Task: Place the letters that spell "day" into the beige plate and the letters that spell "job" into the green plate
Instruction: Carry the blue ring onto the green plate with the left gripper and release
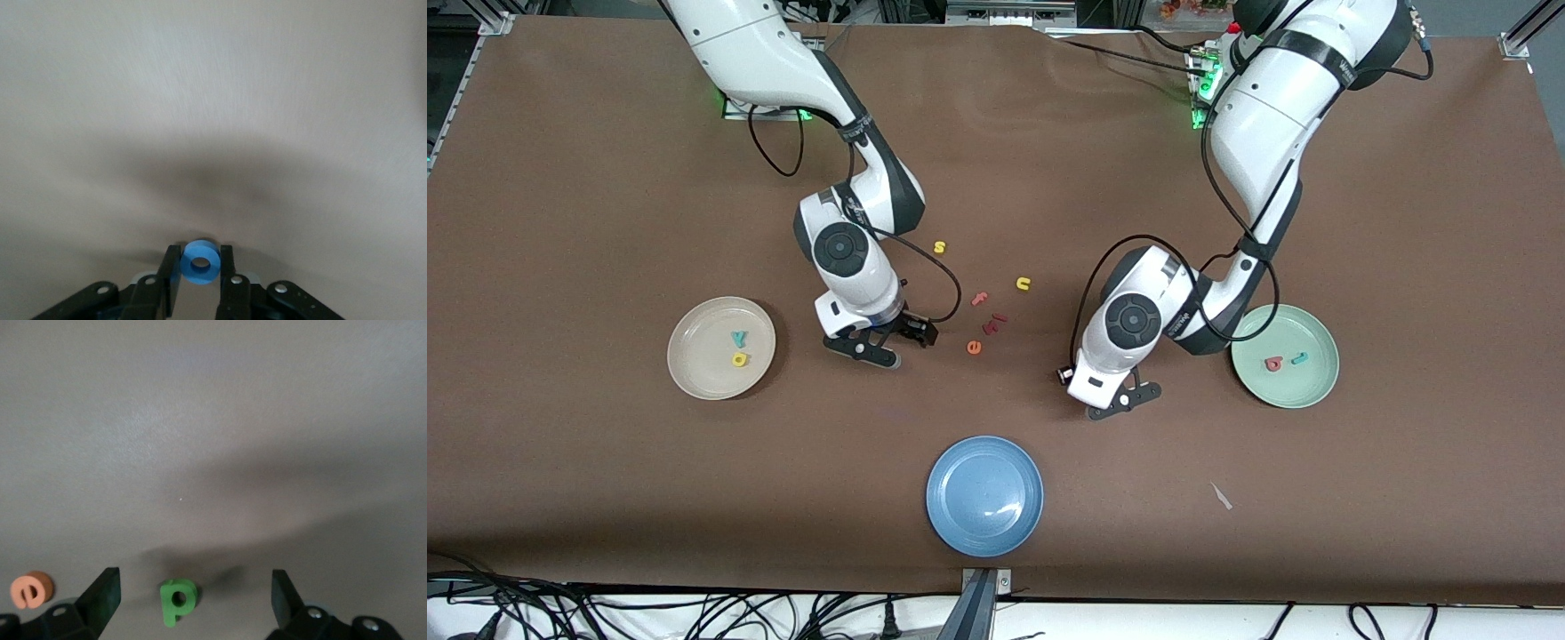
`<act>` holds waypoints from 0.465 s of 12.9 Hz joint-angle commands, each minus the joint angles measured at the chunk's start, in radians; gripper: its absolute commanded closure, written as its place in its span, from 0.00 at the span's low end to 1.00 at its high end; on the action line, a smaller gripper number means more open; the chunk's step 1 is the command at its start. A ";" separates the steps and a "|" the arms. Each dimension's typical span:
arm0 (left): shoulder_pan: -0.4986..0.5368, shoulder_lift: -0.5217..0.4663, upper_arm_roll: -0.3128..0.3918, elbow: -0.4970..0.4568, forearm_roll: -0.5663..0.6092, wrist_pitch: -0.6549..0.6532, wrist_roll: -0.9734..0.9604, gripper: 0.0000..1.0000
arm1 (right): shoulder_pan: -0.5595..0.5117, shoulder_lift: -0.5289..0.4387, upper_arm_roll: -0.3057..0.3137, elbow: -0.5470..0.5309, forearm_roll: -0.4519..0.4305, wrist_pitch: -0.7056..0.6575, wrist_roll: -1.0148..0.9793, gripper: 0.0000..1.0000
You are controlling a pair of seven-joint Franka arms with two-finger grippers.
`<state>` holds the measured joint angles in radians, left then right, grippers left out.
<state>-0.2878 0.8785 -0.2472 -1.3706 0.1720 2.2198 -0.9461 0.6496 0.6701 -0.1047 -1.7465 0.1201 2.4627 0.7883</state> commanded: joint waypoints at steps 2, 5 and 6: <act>0.120 -0.174 -0.010 -0.007 0.003 -0.211 0.204 0.87 | 0.027 0.035 -0.006 0.039 0.023 -0.028 0.022 0.01; 0.269 -0.228 -0.010 -0.016 -0.054 -0.366 0.473 0.86 | 0.027 0.034 0.008 0.039 0.023 -0.045 0.022 0.12; 0.320 -0.230 -0.010 -0.019 -0.062 -0.393 0.557 0.86 | 0.027 0.035 0.011 0.039 0.023 -0.045 0.022 0.18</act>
<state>-0.0501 0.6717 -0.2482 -1.3441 0.1475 1.8573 -0.5374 0.6720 0.6934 -0.0970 -1.7358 0.1208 2.4427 0.8042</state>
